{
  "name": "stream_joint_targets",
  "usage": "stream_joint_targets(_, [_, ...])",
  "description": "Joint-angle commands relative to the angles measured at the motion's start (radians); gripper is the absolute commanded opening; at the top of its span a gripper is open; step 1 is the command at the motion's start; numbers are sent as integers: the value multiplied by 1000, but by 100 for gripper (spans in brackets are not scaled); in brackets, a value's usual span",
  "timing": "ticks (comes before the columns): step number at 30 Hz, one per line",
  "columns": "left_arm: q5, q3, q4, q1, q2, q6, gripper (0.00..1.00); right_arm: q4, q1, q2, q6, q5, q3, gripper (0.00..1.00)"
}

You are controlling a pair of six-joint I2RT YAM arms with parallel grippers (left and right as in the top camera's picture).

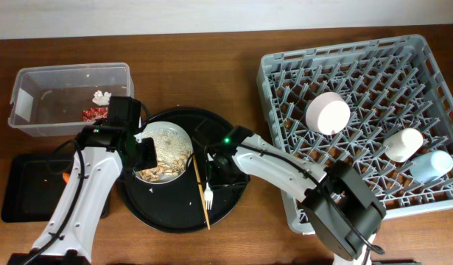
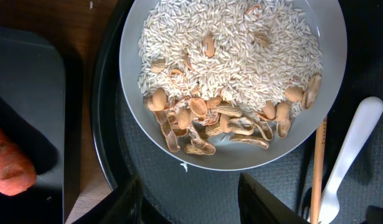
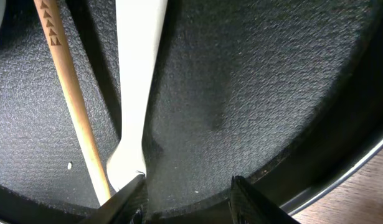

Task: Sort waste into correct bins and load items into the dishwasher rack

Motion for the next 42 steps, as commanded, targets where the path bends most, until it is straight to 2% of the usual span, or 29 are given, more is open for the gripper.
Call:
stream_joint_targets(1, [6,-9,-1,5,-7,-13,49,12,47,-21,39,5,-6,46])
stream_joint_targets(8, [6,-10,-2,5,-7,-13,49,22,81,-20,107,62,-16,46])
stream_joint_targets(23, [6,-10,-1,5,-7,-13,49,38,204,-20,104,27,-17,45])
stream_joint_targets(24, [6,-9,-2,5,-7,-13,49,34,205,-20,104,27,-17,45])
stream_joint_targets(28, [6,-9,-2,5,-7,-13,49,28,205,-20,111,17,-30,31])
stream_joint_targets(42, [6,-9,-1,5,-7,-13,49,66,230,-19,110,1,-61,28])
